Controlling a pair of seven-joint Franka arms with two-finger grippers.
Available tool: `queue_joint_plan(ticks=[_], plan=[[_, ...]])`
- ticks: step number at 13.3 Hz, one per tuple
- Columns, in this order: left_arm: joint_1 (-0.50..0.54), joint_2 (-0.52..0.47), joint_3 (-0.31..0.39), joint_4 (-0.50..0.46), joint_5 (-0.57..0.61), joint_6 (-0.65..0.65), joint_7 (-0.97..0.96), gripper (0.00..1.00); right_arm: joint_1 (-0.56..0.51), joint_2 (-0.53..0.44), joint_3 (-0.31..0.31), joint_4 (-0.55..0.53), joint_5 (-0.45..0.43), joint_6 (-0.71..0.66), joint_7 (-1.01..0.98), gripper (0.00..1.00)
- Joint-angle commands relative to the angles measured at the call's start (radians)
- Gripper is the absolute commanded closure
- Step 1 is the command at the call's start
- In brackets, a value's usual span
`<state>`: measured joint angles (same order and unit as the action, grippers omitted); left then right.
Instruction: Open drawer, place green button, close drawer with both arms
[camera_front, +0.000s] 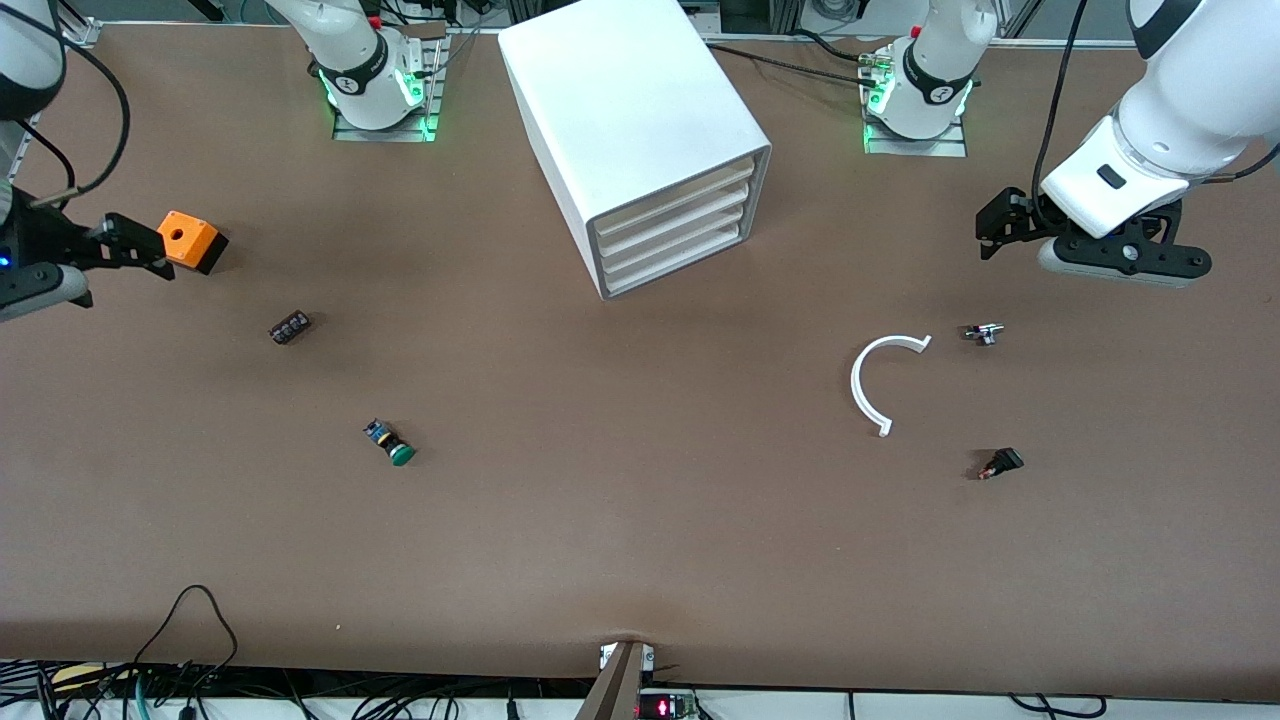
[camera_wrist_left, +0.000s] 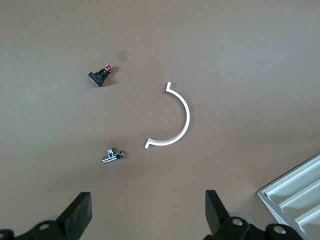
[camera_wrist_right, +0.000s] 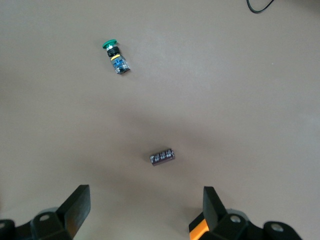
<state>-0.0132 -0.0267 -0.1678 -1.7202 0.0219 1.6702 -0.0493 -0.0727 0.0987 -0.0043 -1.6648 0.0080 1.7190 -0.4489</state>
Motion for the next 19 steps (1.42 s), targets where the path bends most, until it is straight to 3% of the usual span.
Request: queue_joint_plan(ticks=[1, 6, 8, 11, 14, 17, 19], plan=[[-0.002, 0.018, -0.004, 0.033, 0.009, -0.026, -0.012, 0.00, 0.025, 0.076, 0.001, 0.031, 0.009, 0.020, -0.010, 0.00], [-0.007, 0.045, -0.033, 0.065, 0.004, -0.085, -0.035, 0.00, 0.039, 0.171, 0.001, 0.033, 0.006, 0.113, -0.010, 0.00], [-0.024, 0.109, -0.047, 0.155, -0.005, -0.203, -0.029, 0.00, 0.040, 0.197, 0.001, 0.043, 0.010, 0.129, -0.010, 0.00], [-0.027, 0.244, -0.045, 0.296, -0.198, -0.335, -0.024, 0.00, 0.070, 0.248, 0.001, 0.069, 0.001, 0.139, -0.013, 0.00], [-0.040, 0.298, -0.049, 0.301, -0.373, -0.328, -0.023, 0.00, 0.096, 0.302, 0.001, 0.114, -0.005, 0.142, -0.045, 0.00], [-0.045, 0.419, -0.045, 0.301, -0.622, -0.308, -0.020, 0.00, 0.099, 0.342, 0.000, 0.116, 0.013, 0.217, -0.103, 0.00], [-0.057, 0.462, -0.045, 0.301, -0.678, -0.275, 0.003, 0.00, 0.119, 0.369, 0.001, 0.114, 0.013, 0.226, -0.109, 0.00]])
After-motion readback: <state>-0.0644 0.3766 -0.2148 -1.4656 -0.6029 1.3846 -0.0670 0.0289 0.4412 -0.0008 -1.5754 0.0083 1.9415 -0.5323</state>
